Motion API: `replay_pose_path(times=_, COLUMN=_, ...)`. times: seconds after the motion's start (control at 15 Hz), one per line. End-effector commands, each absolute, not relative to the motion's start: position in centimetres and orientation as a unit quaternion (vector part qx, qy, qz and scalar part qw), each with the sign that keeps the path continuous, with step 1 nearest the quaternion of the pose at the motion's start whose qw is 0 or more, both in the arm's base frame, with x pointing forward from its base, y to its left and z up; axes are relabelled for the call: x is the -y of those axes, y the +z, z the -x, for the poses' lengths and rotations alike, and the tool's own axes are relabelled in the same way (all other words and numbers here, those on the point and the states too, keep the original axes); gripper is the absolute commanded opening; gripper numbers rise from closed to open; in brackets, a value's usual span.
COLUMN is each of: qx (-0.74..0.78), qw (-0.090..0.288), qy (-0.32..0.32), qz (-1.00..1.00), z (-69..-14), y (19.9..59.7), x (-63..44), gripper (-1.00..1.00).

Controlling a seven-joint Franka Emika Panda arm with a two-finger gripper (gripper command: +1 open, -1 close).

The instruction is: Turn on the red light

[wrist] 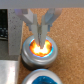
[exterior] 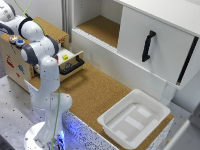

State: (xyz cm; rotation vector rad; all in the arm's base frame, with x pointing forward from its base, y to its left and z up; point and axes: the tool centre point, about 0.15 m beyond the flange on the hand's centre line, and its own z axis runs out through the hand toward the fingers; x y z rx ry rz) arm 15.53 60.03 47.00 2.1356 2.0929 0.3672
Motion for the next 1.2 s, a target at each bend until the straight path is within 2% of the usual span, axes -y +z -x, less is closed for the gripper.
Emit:
replay_pose_path(times=0.0, qx=-0.679, qw=0.132, qy=0.079, qz=-0.718, z=-17.3, y=52.5, x=-62.2, gripper=1.0)
replay_pose_path(times=0.73, qx=-0.666, qw=0.103, qy=0.058, qz=-0.736, z=-16.2, y=52.5, x=-60.9, gripper=1.0)
replay_pose_path(times=1.13, qx=-0.595, qw=0.029, qy=0.061, qz=-0.801, z=-21.5, y=51.3, x=-54.9, gripper=1.0)
